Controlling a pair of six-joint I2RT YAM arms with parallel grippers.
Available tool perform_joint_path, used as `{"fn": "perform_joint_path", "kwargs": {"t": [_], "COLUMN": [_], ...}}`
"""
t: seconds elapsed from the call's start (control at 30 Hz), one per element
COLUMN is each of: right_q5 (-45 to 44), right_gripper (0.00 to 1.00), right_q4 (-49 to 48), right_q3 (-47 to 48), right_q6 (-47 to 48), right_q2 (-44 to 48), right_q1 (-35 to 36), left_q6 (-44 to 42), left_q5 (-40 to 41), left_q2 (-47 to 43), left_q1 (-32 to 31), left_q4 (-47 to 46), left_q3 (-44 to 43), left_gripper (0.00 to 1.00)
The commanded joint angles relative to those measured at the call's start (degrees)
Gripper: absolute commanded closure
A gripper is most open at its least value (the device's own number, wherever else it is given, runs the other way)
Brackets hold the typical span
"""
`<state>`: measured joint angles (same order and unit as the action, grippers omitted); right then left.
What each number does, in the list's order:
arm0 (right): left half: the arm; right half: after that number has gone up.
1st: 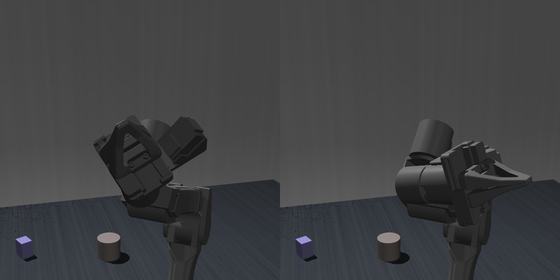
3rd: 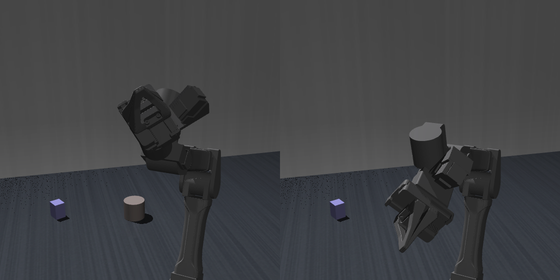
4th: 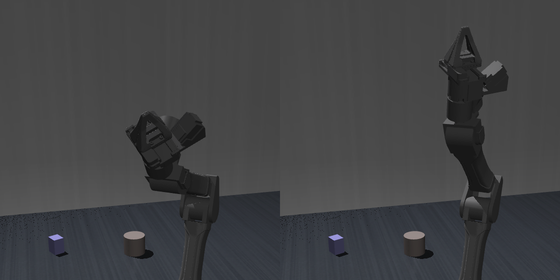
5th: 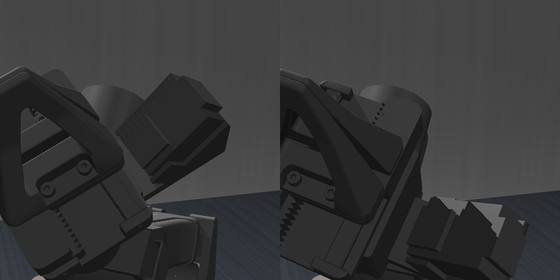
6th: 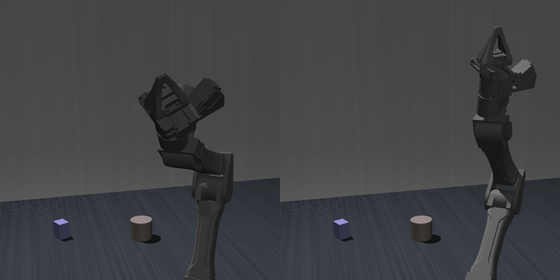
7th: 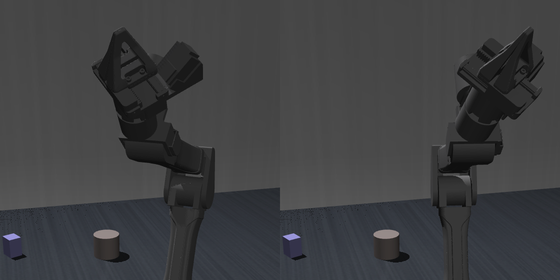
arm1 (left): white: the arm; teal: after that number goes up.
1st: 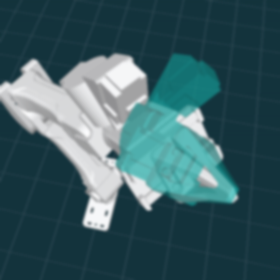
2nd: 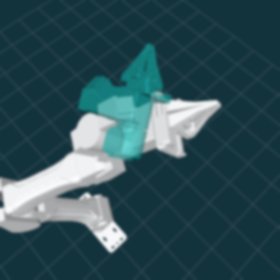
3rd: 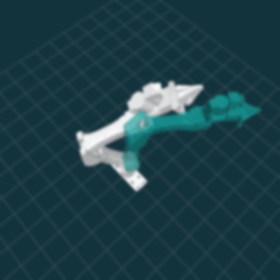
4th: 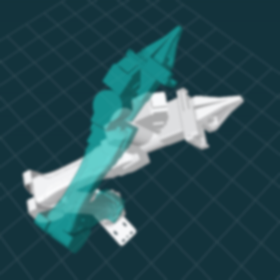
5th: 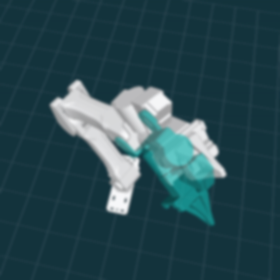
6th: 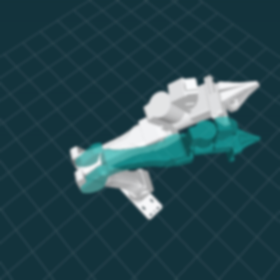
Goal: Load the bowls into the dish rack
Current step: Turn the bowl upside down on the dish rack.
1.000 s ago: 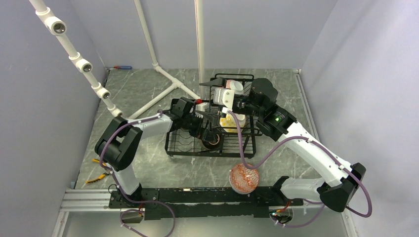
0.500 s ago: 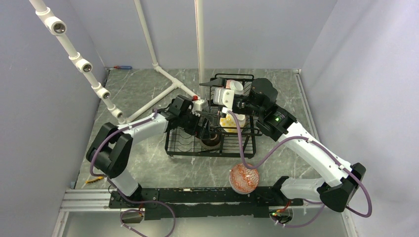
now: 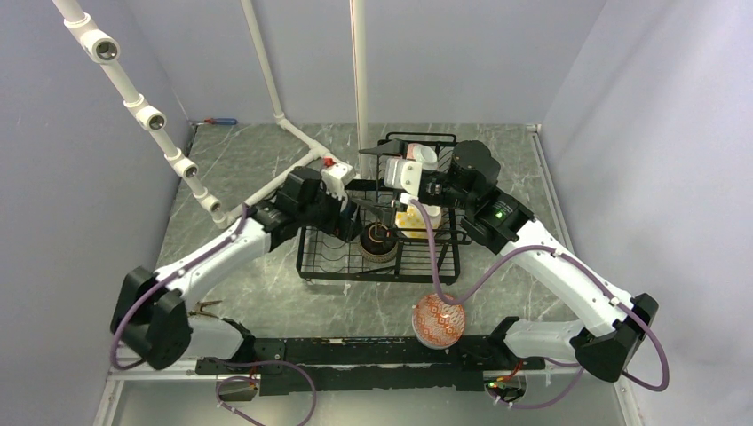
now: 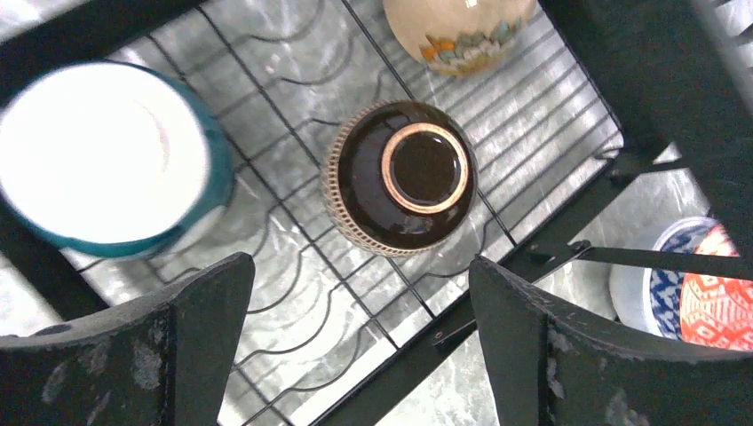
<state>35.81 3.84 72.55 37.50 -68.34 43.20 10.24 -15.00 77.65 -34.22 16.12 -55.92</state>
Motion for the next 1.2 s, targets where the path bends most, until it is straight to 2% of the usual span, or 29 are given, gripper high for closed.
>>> {"fn": "perform_joint_path", "kwargs": {"t": [0.0, 0.2, 0.27, 0.37, 0.57, 0.67, 0.8, 0.87, 0.9, 1.0, 1.17], "right_q5": [-0.8, -2.0, -2.7, -6.0, -9.3, -9.3, -9.2, -9.2, -9.2, -9.1, -6.6], "right_gripper": [0.09, 0.09, 0.08, 0.01, 0.00, 0.00, 0.00, 0.00, 0.00, 0.00, 0.00], "right_q4": [-1.1, -2.3, -3.0, -7.4, -7.2, -6.5, -5.7, -5.6, -5.5, -5.2, -4.6], "right_q3": [0.1, -0.1, -0.1, -1.0, 1.2, 2.0, 2.1, 1.8, 1.6, 1.2, 0.8], "right_q6": [-0.8, -3.6, -5.0, -10.9, -19.9, -24.1, -26.0, -26.4, -26.3, -26.0, -25.3], "right_q2": [2.1, 2.2, 2.3, 3.0, 2.6, 2.5, 2.6, 2.9, 3.0, 3.6, 4.4], "right_q1": [-0.2, -0.2, -0.2, -0.6, -4.1, -6.6, -8.1, -8.4, -8.5, -8.8, -9.0], "left_q6": [-1.6, -3.1, -1.0, 3.3, 2.9, 5.4, 11.9, 15.7, 16.8, 18.5, 20.3], "left_q5": [10.4, 19.2, 23.9, 29.7, 22.5, 14.3, 6.2, 3.7, 3.5, 6.1, 7.3], "left_q2": [-7.8, -14.5, -15.9, -17.8, -18.1, -15.9, -14.4, -13.1, -12.1, -7.7, -0.2], "left_q1": [0.1, 0.2, 0.2, 0.2, 0.3, 0.2, 0.1, -0.4, -1.2, -5.2, -8.8], "left_q4": [1.9, 6.7, 8.5, 11.1, 10.5, 10.6, 2.9, -2.8, -4.6, -7.7, -11.4], "left_q3": [0.2, -0.9, -1.2, -1.4, 0.1, 0.4, 6.5, 9.6, 10.6, 12.2, 12.4], "left_gripper": [0.05, 0.05, 0.05, 0.05, 0.05, 0.05, 0.05, 0.15, 0.18, 0.30, 0.35]}}
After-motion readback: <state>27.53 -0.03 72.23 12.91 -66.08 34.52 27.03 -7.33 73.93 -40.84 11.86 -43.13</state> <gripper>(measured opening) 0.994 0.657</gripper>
